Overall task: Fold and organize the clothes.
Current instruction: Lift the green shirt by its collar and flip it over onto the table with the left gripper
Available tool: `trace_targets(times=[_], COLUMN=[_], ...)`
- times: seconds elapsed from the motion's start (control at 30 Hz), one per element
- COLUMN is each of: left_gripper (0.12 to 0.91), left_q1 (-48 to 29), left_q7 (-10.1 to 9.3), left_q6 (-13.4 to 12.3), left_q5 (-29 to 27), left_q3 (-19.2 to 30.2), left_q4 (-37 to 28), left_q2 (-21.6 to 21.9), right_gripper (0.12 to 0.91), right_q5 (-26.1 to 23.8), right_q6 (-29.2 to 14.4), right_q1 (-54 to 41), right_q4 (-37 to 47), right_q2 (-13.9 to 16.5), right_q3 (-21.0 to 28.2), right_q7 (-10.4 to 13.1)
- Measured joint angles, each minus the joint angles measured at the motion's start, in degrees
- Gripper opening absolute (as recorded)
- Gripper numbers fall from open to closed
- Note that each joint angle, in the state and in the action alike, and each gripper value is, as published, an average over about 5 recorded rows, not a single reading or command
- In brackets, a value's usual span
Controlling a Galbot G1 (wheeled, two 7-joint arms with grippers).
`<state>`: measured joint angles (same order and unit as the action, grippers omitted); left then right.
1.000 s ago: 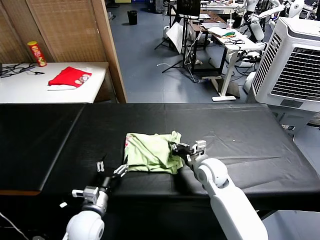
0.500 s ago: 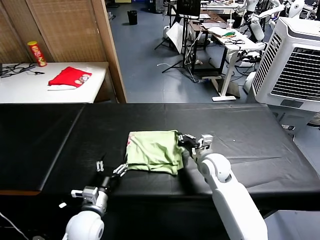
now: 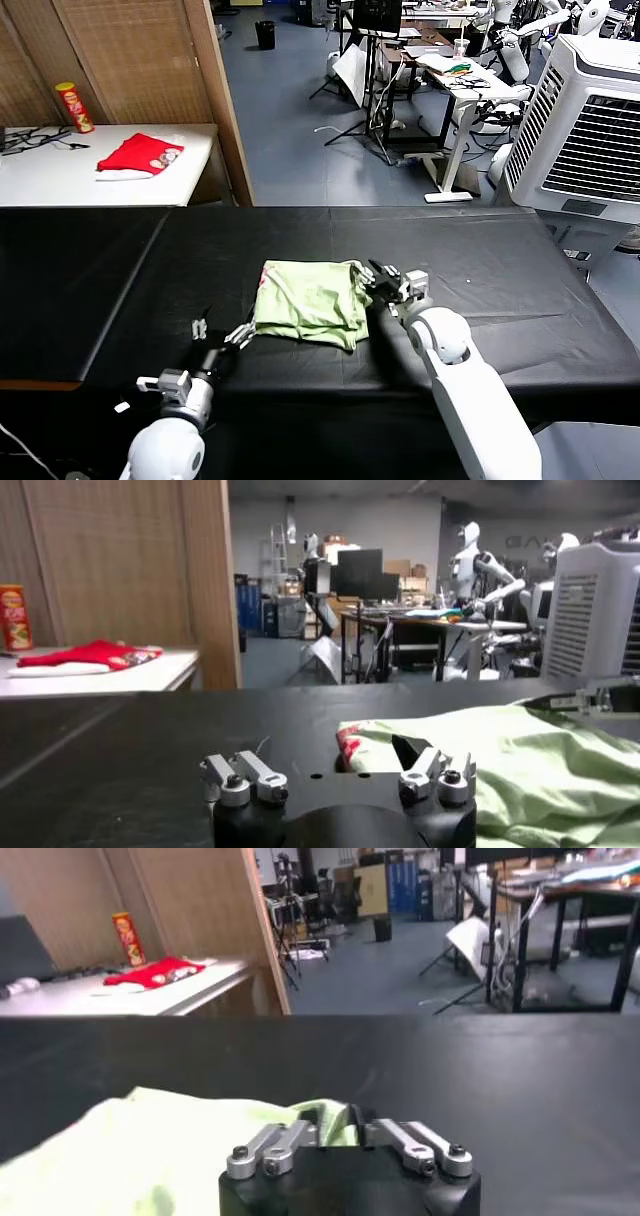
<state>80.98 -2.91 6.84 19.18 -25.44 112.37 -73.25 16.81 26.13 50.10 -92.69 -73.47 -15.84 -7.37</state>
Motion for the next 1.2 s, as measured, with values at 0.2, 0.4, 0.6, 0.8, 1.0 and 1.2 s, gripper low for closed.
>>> trace_targets(times=[0.2, 0.4, 0.6, 0.8, 1.0, 1.2], left_gripper=[0.798, 0.798, 0.798, 0.798, 0.798, 0.798], left_q1=[-3.20, -7.75, -11.53, -13.75, -14.72, -15.16], left_q7=[0.45, 0.53, -0.24, -0.38, -1.00, -1.77], left_q6=[1.37, 3.93, 5.91, 7.66, 8.49, 9.12], left_q5=[8.58, 19.36, 28.60, 34.50, 36.48, 38.73], left_q3=[0.63, 1.33, 0.96, 1.13, 1.79, 1.85], left_q4=[-2.89, -6.85, -9.74, -11.48, -12.72, -13.54], left_q2=[-0.07, -0.93, -1.13, -1.05, -1.47, -1.89], right_gripper=[0.797, 0.798, 0.798, 0.798, 0.798, 0.798], right_q5=[1.52, 2.23, 2.24, 2.15, 2.13, 2.10], right_q6=[-0.40, -0.59, -0.61, -0.54, -0.43, -0.40], right_q1=[4.40, 10.38, 14.57, 16.39, 17.09, 17.27], right_q4=[-5.84, -12.66, -17.85, -20.18, -21.30, -21.46], right_q2=[3.01, 4.58, 4.50, 4.42, 4.37, 4.37], right_q3=[-2.85, -5.52, -6.30, -6.93, -7.08, -7.06], right_q7=[0.60, 0.51, 0.46, 0.53, 0.57, 0.57])
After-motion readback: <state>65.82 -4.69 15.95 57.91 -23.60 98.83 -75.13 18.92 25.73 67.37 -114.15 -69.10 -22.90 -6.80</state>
